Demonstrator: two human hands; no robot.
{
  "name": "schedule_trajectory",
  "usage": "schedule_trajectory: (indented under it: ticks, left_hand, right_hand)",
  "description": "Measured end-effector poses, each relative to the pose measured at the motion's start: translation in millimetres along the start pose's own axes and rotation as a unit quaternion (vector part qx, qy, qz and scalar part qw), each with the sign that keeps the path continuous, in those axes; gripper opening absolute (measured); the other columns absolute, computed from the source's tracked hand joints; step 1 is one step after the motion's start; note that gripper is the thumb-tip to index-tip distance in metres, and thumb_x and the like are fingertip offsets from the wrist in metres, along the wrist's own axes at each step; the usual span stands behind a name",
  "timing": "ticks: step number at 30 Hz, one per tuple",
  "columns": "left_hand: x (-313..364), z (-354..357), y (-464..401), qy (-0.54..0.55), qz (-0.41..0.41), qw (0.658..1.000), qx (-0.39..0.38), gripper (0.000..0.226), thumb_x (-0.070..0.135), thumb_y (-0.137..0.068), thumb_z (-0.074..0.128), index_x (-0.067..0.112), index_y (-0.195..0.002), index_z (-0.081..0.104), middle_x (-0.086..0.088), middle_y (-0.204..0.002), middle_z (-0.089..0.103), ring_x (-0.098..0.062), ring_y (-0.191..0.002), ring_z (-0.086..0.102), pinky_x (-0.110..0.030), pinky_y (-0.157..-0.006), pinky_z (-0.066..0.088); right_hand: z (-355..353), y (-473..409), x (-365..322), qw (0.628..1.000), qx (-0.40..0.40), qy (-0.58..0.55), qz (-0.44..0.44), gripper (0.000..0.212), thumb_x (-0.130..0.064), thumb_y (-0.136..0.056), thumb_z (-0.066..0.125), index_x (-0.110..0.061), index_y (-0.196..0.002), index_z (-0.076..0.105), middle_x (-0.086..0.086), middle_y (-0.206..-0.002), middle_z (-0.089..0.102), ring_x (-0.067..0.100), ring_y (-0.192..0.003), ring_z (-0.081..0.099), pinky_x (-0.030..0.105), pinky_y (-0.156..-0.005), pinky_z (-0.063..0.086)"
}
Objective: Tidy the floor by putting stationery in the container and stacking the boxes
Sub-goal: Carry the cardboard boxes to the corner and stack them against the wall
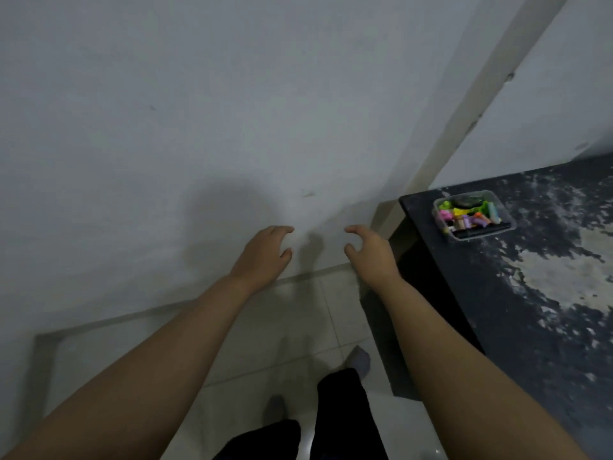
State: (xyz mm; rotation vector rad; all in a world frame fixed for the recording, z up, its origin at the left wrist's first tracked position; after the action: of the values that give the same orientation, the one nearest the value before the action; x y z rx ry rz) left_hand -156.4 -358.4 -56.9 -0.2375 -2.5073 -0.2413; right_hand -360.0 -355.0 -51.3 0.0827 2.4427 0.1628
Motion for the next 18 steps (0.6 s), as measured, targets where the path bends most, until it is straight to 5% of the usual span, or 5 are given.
schedule_trajectory:
  ticks: [5,18]
  left_hand:
    - [-21,-29,26,-0.007,-0.016,0.999,0.046,0.046,0.018,-0.094,0.051,0.011,-0.139,0.043,-0.009,-0.143,0.045,-0.024,-0.134,0.038,-0.031,-0.111,0.026]
    - [-25,-118,69,-0.081,0.008,0.988,0.13,0.054,0.022,-0.094,0.049,0.01,-0.144,0.035,-0.012,-0.149,0.038,-0.025,-0.139,0.031,-0.037,-0.116,0.024]
  right_hand:
    - [12,4,-50,0.996,-0.046,0.063,-0.053,0.043,-0.021,-0.094,0.052,-0.017,-0.136,0.045,0.008,-0.135,0.052,0.025,-0.119,0.052,0.031,-0.099,0.041]
    - [5,38,-139,0.979,-0.035,0.145,-0.136,0.054,-0.029,-0.095,0.051,-0.016,-0.143,0.033,0.008,-0.143,0.043,0.025,-0.13,0.041,0.042,-0.11,0.033]
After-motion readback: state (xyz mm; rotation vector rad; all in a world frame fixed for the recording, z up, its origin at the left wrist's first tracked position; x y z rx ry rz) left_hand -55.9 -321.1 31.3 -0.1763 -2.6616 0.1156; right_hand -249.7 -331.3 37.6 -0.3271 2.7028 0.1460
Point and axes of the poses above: each hand's wrist, its own y-axis away from the middle knuckle, its own z-axis out of the palm, x = y × z, the point moved 4 cm from there along -y, towards the middle knuckle
